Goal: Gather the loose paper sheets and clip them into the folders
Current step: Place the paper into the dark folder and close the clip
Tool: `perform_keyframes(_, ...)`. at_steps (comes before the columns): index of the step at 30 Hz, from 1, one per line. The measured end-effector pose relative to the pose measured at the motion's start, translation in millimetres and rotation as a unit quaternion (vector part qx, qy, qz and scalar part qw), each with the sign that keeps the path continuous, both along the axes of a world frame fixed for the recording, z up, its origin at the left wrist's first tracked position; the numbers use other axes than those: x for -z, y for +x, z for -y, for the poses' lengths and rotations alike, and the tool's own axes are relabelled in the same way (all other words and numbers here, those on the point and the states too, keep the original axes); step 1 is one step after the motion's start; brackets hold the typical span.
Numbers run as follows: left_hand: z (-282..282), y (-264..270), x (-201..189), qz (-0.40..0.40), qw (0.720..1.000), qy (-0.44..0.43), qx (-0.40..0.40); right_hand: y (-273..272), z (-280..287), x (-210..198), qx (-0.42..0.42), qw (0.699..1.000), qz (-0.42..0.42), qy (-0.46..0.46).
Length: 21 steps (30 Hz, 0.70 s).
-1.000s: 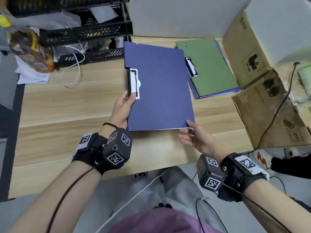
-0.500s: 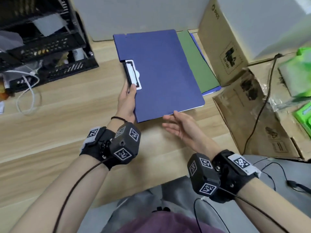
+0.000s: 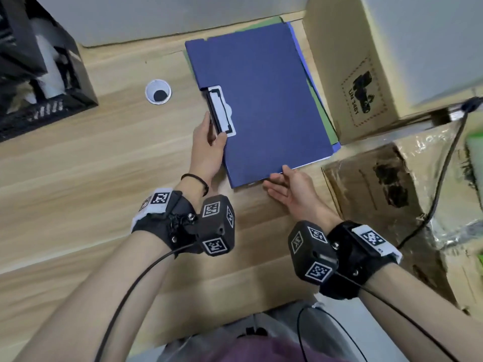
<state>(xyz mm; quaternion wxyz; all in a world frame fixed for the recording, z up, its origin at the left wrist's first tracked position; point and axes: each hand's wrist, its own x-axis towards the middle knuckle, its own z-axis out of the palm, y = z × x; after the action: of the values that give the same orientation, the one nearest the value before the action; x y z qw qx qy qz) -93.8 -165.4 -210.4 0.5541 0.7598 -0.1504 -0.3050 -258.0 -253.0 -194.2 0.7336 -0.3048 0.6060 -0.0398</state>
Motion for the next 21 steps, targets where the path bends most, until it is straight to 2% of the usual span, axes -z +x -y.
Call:
perform_keyframes(4, 22.2, 9.5, 19.0, 0.059, 0.997, 0.054, -0.012, 8.0, 14.5, 1.8, -0.024, 0.999, -0.026, -0.02)
perform_keyframes(12, 31.6, 23.8, 30.8, 0.052, 0.998, 0.031, -0.004, 10.0, 21.8, 6.8, -0.016, 0.998, -0.039, -0.035)
perform_keyframes(18, 24.1, 26.5, 27.2, 0.021, 0.998, 0.044, -0.034, 10.5, 19.9, 7.6, -0.02, 0.997, -0.048, -0.057)
perform_keyframes(21, 14.7, 23.6, 23.3, 0.013, 0.997, 0.072, 0.01, 10.2, 19.5, 8.1, -0.033, 0.996, -0.051, -0.063)
